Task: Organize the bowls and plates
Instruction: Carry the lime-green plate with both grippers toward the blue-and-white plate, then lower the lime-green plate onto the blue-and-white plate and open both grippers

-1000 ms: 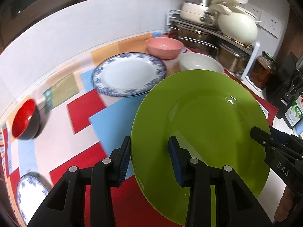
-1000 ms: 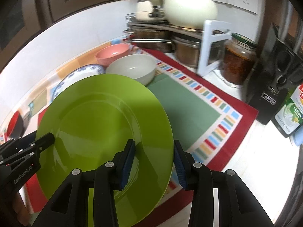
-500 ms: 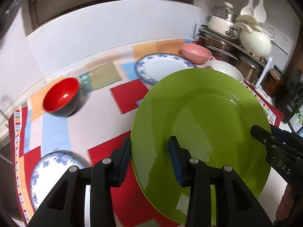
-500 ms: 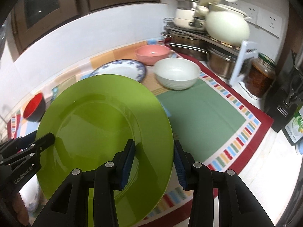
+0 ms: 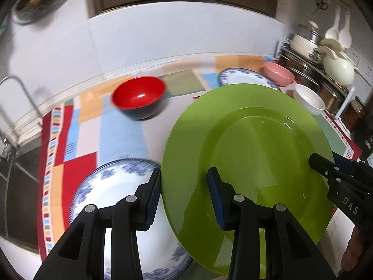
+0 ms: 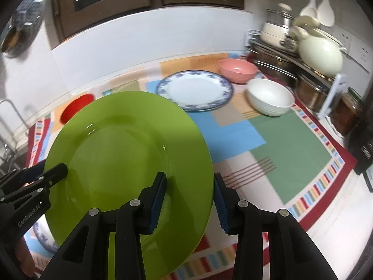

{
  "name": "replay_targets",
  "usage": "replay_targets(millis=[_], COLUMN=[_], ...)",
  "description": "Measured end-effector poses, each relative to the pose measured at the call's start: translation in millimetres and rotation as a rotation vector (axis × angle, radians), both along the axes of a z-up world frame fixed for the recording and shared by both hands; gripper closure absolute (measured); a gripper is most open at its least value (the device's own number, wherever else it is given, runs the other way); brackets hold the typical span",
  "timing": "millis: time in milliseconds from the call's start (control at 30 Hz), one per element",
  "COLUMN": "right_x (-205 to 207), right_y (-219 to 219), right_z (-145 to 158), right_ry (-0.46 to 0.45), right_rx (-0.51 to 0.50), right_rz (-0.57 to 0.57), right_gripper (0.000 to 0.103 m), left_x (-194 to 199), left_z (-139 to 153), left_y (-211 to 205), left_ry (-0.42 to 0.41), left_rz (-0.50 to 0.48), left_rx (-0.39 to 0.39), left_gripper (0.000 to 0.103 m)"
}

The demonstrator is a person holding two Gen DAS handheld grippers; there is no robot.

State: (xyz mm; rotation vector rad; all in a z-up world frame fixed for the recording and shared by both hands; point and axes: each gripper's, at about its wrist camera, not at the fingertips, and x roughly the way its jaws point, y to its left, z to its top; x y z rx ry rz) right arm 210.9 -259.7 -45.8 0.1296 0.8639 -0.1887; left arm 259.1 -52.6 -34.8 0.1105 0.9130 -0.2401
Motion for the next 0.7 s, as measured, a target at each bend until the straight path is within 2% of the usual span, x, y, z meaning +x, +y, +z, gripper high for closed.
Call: replay_targets(millis=[400, 700], right_x=[12.7, 21.7], right_y=[80.2, 128.1], right_z=[-6.5, -19.0], right_ry=[0.015, 0.042], right_rx=[0.001, 0.008], right_rz=[0.142, 0.217], right_gripper=[0.062, 0.062], left_x=[-13.5, -16.9], left_z=[-11.9, -24.1], left_y=[83.6, 126.6], left_ry=[0.019, 0.045], left_rz=[0.136, 0.201], left_rx=[0.007, 0.017], left_gripper=[0.063, 0.063])
